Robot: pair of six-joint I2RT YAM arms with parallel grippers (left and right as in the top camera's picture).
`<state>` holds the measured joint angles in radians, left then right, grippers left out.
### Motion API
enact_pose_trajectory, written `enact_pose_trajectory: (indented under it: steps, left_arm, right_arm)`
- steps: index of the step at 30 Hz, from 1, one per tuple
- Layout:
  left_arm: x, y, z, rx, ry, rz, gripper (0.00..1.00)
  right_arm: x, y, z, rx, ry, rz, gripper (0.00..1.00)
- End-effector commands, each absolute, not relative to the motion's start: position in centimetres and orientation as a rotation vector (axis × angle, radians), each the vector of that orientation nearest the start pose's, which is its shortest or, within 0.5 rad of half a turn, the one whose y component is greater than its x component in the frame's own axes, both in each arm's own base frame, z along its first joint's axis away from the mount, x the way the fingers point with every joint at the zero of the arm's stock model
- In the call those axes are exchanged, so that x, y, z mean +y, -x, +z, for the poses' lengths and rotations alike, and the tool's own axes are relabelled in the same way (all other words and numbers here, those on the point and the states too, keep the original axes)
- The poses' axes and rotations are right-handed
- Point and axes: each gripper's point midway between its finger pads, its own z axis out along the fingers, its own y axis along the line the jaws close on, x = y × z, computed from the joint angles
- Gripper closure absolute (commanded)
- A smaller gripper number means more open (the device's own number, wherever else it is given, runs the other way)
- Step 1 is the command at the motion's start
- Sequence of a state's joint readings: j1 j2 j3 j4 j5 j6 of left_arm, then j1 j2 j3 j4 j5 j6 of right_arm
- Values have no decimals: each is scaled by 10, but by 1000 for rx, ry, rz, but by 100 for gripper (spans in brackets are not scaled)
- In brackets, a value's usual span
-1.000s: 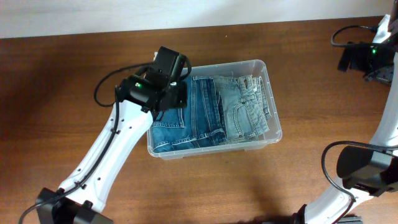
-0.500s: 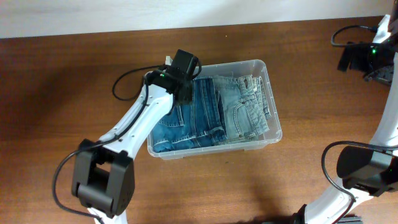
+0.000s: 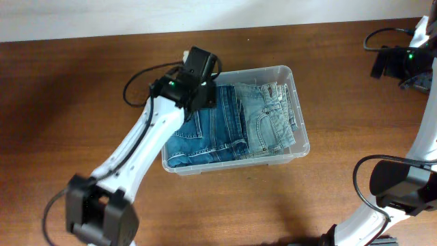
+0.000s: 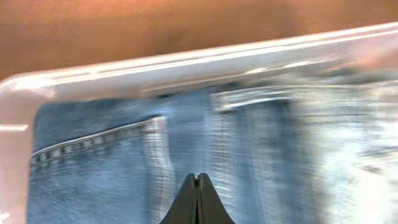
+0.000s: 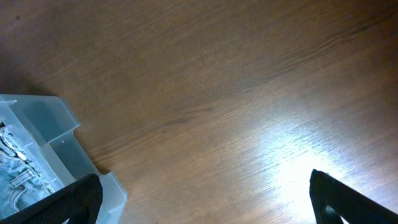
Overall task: Pack container
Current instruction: 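Press the dark-blue jeans flat into the bin with the left gripper, then open the left gripper and withdraw it down-left out of the bin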
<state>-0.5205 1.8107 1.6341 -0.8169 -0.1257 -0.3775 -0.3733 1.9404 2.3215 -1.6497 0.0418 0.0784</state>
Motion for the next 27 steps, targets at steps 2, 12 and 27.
enact_pose_trajectory:
  steps: [2,12,27]
  left_arm:
    - [-240,-401,207,2504,-214,-240,99]
    - [-212,-387,252,2449,-163,-245,80]
    - [-130,-283,329,2418,-106,-202,0]
  right_arm:
    - [-152,-362,276,2760,-653,-141,2]
    - [-152,-362,276,2760,-653,-141,2]
    - [-152,-362,276,2760,-653,-141,2]
